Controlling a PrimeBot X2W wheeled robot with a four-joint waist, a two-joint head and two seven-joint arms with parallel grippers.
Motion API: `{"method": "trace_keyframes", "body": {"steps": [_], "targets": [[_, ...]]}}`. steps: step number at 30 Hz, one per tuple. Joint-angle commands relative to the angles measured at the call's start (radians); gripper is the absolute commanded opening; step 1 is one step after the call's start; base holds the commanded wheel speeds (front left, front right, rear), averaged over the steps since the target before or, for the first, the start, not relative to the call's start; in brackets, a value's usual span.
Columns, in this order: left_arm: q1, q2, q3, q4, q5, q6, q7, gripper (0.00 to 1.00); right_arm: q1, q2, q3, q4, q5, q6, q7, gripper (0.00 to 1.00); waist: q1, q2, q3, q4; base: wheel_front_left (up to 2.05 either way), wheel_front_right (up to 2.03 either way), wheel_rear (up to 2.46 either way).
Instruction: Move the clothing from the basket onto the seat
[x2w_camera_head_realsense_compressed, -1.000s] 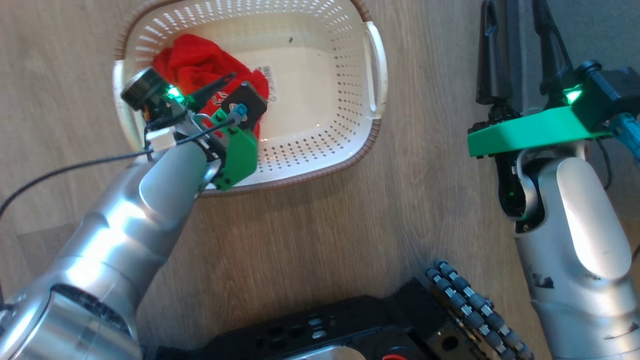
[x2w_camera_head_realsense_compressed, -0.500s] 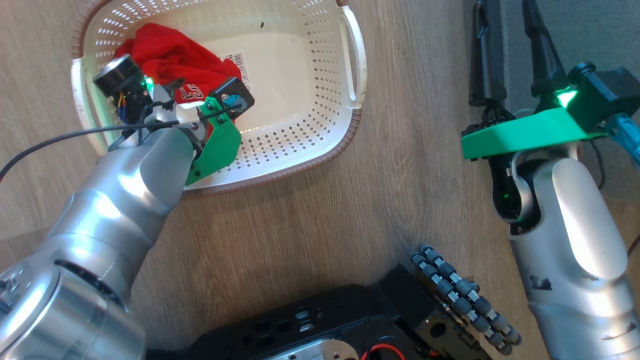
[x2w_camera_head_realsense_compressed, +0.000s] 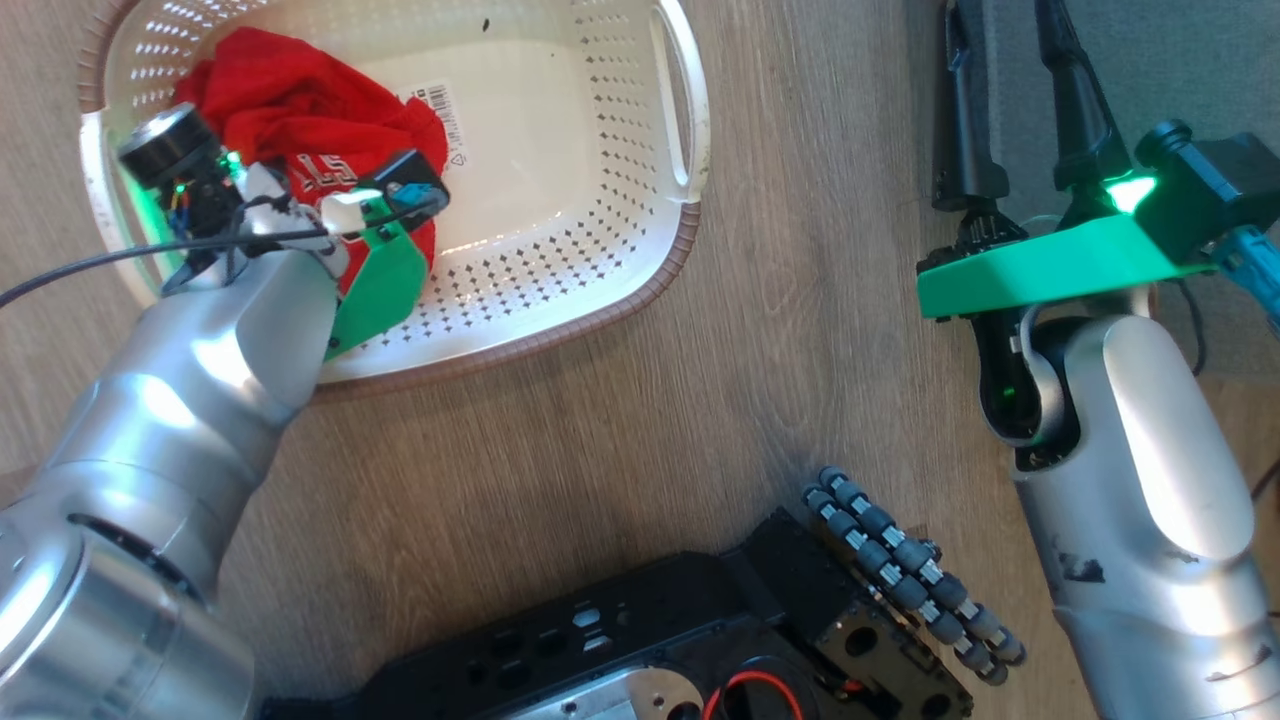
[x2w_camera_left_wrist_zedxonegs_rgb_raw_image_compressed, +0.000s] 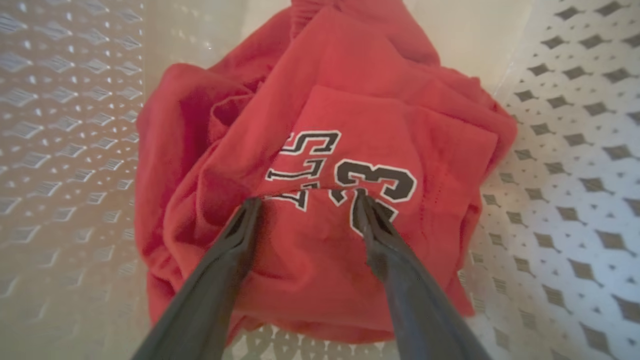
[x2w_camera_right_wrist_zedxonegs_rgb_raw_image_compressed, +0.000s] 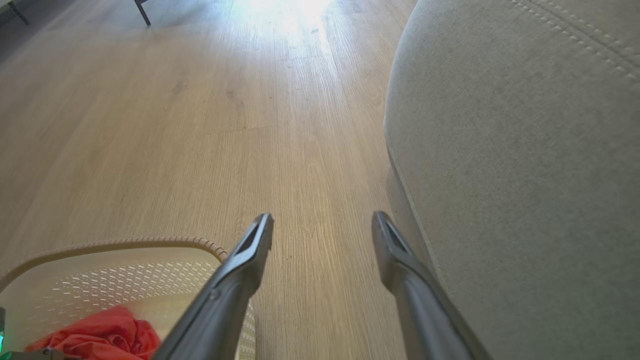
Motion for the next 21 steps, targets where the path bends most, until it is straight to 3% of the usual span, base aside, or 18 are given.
{"method": "trace_keyframes", "body": {"steps": [1,4,5,6,7,21], "targets": [[0.004,0.018,0.006,-0.007,0.001,0.005,0.010,1.00,0.024,0.008,0.013,-0.032,0.008,0.007,-0.005,1.00,-0.0001,0.0000,0.005,-0.003,0.00,0.00,0.00],[0.005,0.022,0.008,-0.006,-0.009,0.014,-0.002,1.00,0.020,0.008,0.009,-0.034,0.008,0.007,-0.005,1.00,-0.0001,0.0000,0.012,-0.003,0.00,0.00,0.00],[0.004,0.021,0.009,-0.006,-0.012,0.016,-0.010,0.80,0.019,0.008,0.007,-0.034,0.007,0.007,-0.005,1.00,-0.0001,0.0000,0.012,-0.002,0.00,0.00,0.00],[0.004,0.019,0.007,-0.006,-0.013,0.018,-0.020,0.33,0.018,0.008,0.005,-0.033,0.005,0.007,-0.005,1.00,-0.0001,0.0000,0.012,0.000,0.00,0.00,0.00],[0.005,0.017,0.005,-0.006,-0.014,0.019,-0.029,0.00,0.017,0.008,0.003,-0.031,0.004,0.007,-0.005,1.00,-0.0001,0.0000,0.010,0.002,0.00,0.00,0.00],[0.066,-0.041,0.036,-0.011,-0.097,0.031,-0.158,0.00,0.008,0.008,-0.023,-0.003,-0.046,0.007,-0.005,1.00,-0.0001,0.0000,-0.120,0.063,0.00,0.00,0.00]]}}
